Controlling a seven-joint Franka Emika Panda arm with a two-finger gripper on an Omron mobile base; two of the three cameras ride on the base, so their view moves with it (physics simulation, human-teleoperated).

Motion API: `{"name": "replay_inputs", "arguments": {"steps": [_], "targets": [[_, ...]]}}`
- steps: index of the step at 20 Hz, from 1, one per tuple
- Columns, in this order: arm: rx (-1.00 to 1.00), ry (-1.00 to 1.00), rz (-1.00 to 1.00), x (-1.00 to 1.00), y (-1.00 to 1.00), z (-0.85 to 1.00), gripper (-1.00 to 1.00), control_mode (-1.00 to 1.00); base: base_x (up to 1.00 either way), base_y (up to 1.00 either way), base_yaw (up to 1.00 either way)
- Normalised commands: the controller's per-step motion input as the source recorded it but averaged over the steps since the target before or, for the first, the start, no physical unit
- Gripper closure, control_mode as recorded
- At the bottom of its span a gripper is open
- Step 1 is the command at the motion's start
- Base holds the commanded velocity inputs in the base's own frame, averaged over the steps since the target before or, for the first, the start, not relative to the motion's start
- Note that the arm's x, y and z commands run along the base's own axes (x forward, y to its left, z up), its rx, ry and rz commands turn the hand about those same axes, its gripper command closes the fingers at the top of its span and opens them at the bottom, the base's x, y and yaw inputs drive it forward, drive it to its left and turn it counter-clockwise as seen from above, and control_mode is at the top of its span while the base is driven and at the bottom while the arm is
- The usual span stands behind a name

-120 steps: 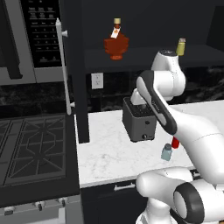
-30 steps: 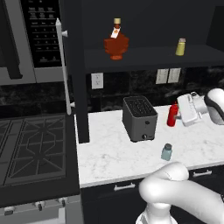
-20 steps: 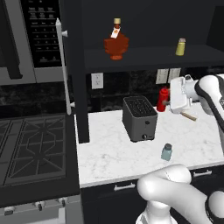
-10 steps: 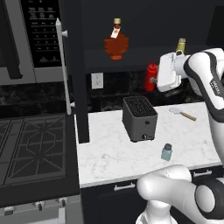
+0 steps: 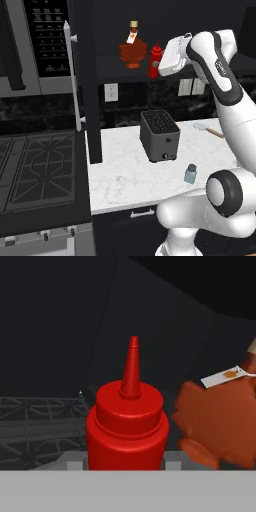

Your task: Put the shaker and condiment bottle from the counter next to their counterparts in the cabinet.

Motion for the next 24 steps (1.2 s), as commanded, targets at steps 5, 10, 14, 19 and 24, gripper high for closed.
{"name": "replay_inputs", "arguments": {"steps": [5,10,14,19,24], "targets": [[0.01,0.0,-0.14,0.89,0.01,0.0,1.0,-1.0,0.0,0.0,0.0],[0.01,0.05,-0.12,0.75,0.04,-0.05,1.0,-1.0,0.0,0.0,0.0],[0.02,0.02,-0.09,0.51,0.03,-0.26,1.0,-1.0,0.0,0.0,0.0],[0.04,0.05,-0.05,0.42,0.04,-0.25,1.0,-1.0,0.0,0.0,0.0],[0.03,0.02,-0.05,0.23,0.09,-0.21,1.0,-1.0,0.0,0.0,0.0]]}}
